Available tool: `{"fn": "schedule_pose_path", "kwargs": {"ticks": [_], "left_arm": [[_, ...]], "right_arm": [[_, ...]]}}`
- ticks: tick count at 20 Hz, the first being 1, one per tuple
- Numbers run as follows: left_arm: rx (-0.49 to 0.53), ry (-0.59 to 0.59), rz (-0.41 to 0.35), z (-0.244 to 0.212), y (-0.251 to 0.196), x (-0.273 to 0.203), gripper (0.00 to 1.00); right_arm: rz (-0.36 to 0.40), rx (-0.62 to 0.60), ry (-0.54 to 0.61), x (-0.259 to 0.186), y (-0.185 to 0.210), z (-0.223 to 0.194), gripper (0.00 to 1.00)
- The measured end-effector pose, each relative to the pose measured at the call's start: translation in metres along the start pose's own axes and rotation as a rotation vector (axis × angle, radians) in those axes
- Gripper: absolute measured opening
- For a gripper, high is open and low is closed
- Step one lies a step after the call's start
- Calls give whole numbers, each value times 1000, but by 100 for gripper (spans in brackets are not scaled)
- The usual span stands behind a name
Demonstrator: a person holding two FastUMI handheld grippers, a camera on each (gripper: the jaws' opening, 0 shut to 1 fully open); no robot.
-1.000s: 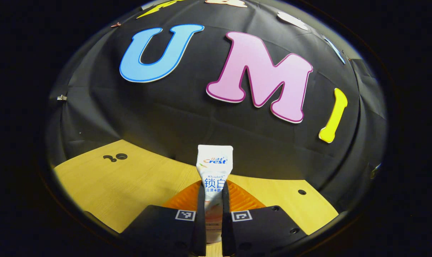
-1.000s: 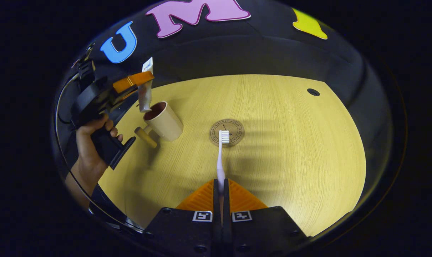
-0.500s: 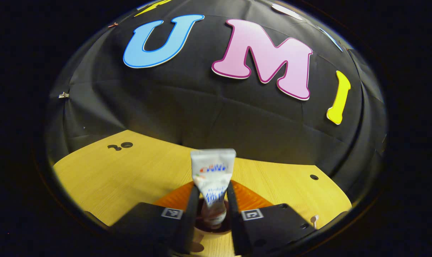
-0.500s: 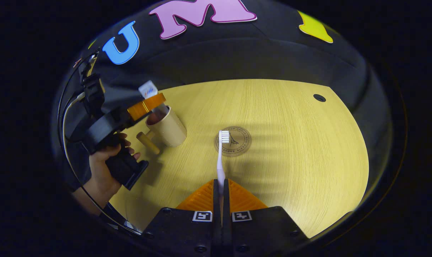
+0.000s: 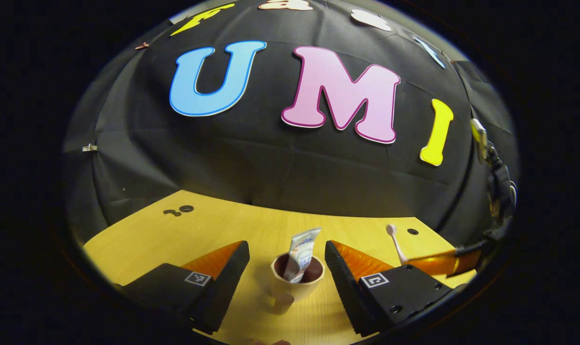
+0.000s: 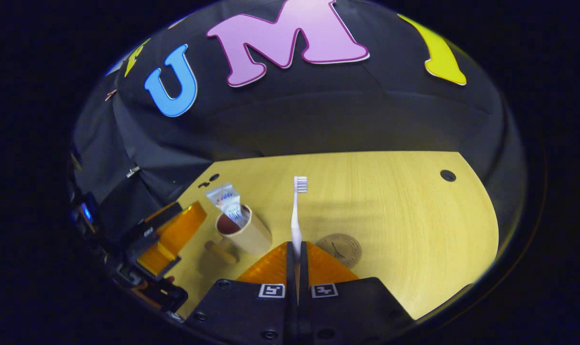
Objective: Put the toothbrush and toothpaste on the desktop into the cup, then pick up the cup and place it on the coaster on the desktop.
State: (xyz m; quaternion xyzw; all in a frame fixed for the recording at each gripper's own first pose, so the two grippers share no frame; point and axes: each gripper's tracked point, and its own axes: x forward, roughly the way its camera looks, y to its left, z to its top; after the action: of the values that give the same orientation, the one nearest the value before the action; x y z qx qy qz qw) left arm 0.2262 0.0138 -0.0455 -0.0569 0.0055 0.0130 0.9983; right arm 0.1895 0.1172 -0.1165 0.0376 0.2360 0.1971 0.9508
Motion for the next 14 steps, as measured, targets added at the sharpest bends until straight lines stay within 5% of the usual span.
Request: {"fn": "schedule_pose_path", "kwargs": {"ticks": [14], "left_arm": [[-48, 59, 126, -44, 66, -60, 98]], "right_arm": [[78, 54, -251, 68, 68, 67, 5]]}}
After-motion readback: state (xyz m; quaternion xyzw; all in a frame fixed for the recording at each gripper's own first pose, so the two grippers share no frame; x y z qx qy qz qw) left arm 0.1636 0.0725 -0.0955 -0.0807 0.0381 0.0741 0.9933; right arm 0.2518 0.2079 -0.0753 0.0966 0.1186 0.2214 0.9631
